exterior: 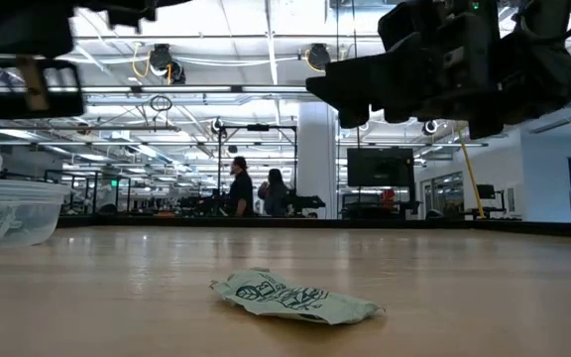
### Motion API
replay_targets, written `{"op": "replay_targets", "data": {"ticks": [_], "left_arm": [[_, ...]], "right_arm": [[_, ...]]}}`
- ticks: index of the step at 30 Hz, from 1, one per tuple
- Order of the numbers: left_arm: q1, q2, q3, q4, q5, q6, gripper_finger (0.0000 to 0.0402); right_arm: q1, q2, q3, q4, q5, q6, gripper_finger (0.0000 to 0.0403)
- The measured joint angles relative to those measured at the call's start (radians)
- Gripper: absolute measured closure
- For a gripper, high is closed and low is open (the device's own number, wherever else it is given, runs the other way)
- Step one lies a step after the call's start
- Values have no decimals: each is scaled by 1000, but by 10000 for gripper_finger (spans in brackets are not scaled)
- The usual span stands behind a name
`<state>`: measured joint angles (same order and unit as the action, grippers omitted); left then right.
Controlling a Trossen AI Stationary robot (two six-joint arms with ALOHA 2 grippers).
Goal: Pick and place Stevia / Truvia into bins
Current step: Put the stevia packet into the bottom container
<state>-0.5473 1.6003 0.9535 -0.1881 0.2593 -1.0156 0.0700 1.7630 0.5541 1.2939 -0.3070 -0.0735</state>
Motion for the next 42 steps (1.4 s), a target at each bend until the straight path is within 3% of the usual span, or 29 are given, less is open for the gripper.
{"op": "replay_targets", "data": {"ticks": [5, 9, 13, 17, 21, 30, 42], "left_arm": [[59, -49, 2, 65, -5, 174, 355], [98, -64, 0, 57, -82, 311, 355], [135, -35, 0, 37, -183, 462, 355], [189, 35, -1, 109, -134, 549, 355], [213, 113, -1, 195, -63, 617, 355], [232, 218, 0, 407, -22, 720, 348], [207, 359, 12, 610, -24, 841, 226]], "right_arm": [[51, -118, 12, -303, 60, -17, 225], [121, -262, 27, -622, 220, -71, 226], [197, -387, 26, -811, 341, -66, 226], [257, -470, 28, -913, 443, -19, 227], [291, -503, 27, -1022, 466, 49, 227], [315, -501, 26, -1063, 468, 73, 227], [314, -501, 26, -1052, 468, 42, 227]]}}
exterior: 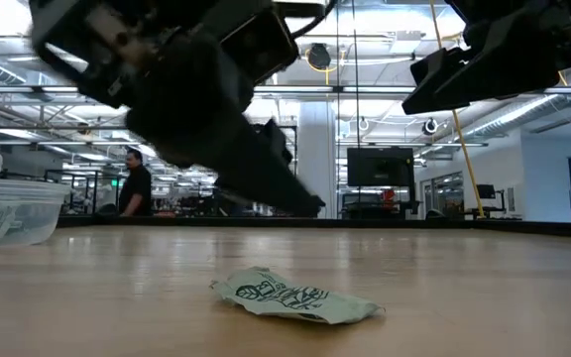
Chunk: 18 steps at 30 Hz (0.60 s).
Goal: Pick and place Stevia / Truvia into bins
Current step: Put the stevia packet into the bottom container
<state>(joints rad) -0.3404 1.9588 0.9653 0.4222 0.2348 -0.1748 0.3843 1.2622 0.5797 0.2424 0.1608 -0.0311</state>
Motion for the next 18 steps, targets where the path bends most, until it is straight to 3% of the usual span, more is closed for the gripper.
{"op": "replay_targets", "data": {"ticks": [6, 12, 18], "left_arm": [[-55, 59, 104, -123, -1, 27, 220], [-80, 68, 192, -406, -88, 69, 220], [-80, 69, 190, -419, -101, 74, 226]], "right_arm": [[0, 0, 0, 0, 0, 0, 229], [1, 0, 0, 6, 0, 1, 231], [4, 0, 0, 4, -3, 2, 232]]}}
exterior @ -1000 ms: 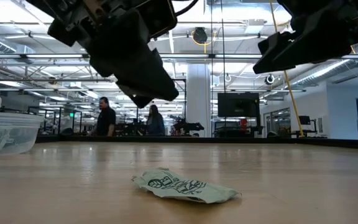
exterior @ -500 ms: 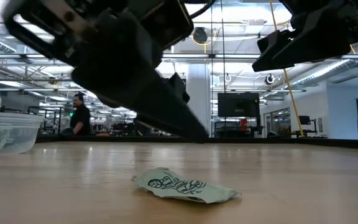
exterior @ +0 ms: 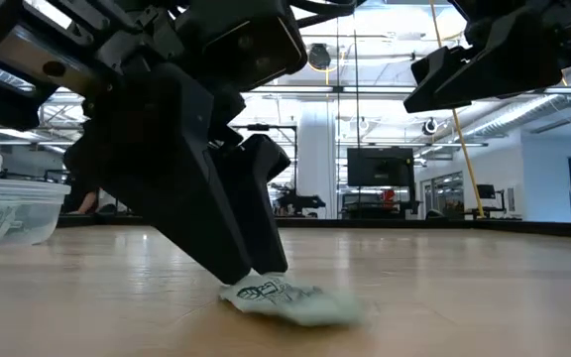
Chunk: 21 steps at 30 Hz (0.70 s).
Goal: Pick and place Stevia / Truvia into bins
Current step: Put the stevia packet into the bottom container
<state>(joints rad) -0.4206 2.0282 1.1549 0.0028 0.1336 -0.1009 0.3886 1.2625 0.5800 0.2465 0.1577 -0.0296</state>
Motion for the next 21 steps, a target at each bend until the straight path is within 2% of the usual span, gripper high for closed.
{"op": "replay_targets", "data": {"ticks": [3, 13, 18, 21], "left_arm": [[1, 1, 0, -1, -3, 21, 247], [33, 3, -1, -24, 5, 47, 357], [62, -5, 1, -90, 13, 62, 393], [74, -7, 1, -104, 13, 76, 396]], "right_arm": [[0, 0, 0, 2, 0, 0, 232], [0, 0, 0, 4, 0, -10, 232], [0, 0, 0, 4, 0, -11, 232], [0, 0, 0, 4, 0, -12, 232]]}}
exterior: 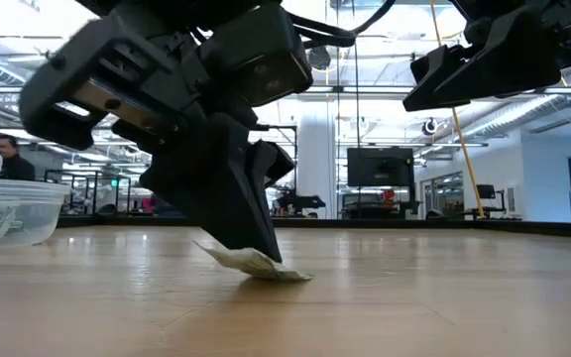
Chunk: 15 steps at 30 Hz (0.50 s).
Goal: Pick and place Stevia / Truvia into bins
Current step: Put the stevia packet into the bottom container
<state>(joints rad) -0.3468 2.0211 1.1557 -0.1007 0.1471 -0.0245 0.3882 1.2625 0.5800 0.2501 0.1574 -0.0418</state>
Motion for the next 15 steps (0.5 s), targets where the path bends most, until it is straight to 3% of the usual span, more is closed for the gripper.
{"op": "replay_targets", "data": {"ticks": [9, 15], "left_arm": [[6, -126, -5, -121, -115, 47, 396], [-8, -142, -5, -135, -111, -7, 398]], "right_arm": [[0, 0, 0, -3, 0, 0, 232], [0, 0, 0, -7, 0, 0, 232]]}}
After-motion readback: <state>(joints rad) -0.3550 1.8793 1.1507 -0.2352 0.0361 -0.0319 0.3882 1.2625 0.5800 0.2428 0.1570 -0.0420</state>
